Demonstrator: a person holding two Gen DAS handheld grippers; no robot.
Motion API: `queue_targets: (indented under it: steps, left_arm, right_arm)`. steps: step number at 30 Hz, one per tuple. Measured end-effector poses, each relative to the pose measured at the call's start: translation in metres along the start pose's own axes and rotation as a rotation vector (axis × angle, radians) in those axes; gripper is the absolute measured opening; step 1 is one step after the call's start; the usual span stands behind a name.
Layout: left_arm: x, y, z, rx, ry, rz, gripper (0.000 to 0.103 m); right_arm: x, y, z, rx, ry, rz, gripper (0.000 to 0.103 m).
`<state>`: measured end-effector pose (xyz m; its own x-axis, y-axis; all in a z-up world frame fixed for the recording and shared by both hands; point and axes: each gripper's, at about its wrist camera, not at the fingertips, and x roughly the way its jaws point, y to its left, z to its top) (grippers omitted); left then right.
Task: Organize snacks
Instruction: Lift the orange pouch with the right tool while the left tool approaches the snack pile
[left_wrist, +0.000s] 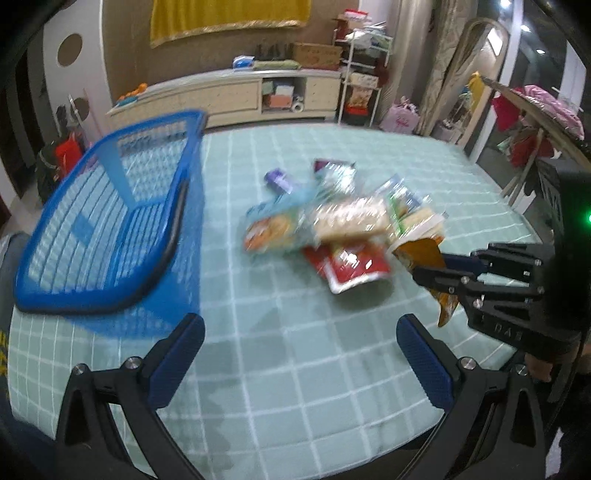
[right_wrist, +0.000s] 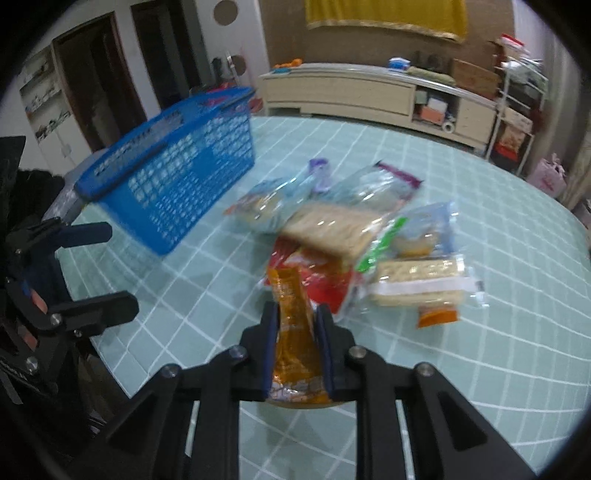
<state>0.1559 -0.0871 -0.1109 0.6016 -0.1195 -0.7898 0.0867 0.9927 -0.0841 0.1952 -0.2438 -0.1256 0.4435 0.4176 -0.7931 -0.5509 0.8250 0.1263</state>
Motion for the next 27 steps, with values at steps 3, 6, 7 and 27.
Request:
queue_targets:
  steps: [3, 6, 7, 27]
  left_arm:
    - [0.003, -0.012, 0.018, 0.024, -0.012, -0.022, 0.103]
    - [0.007, -0.022, 0.034, 0.054, -0.02, -0.03, 0.103]
    - [0.009, -0.024, 0.038, 0.057, -0.024, -0.025, 0.103]
    - [0.097, -0.012, 0.088, 0.037, 0.086, 0.031, 0.082]
  right_arm:
    - [-0.01, -0.012, 0.003, 0.046, -0.013, -0.033, 0.024]
    - [-0.015, -0.026, 0.005, 0.096, -0.021, -0.064, 0.024]
    - [-0.017, -0.031, 0.006, 0.111, -0.022, -0.073, 0.024]
    - [0.0, -0.065, 0.045, 0.217, -0.068, -0.061, 0.024]
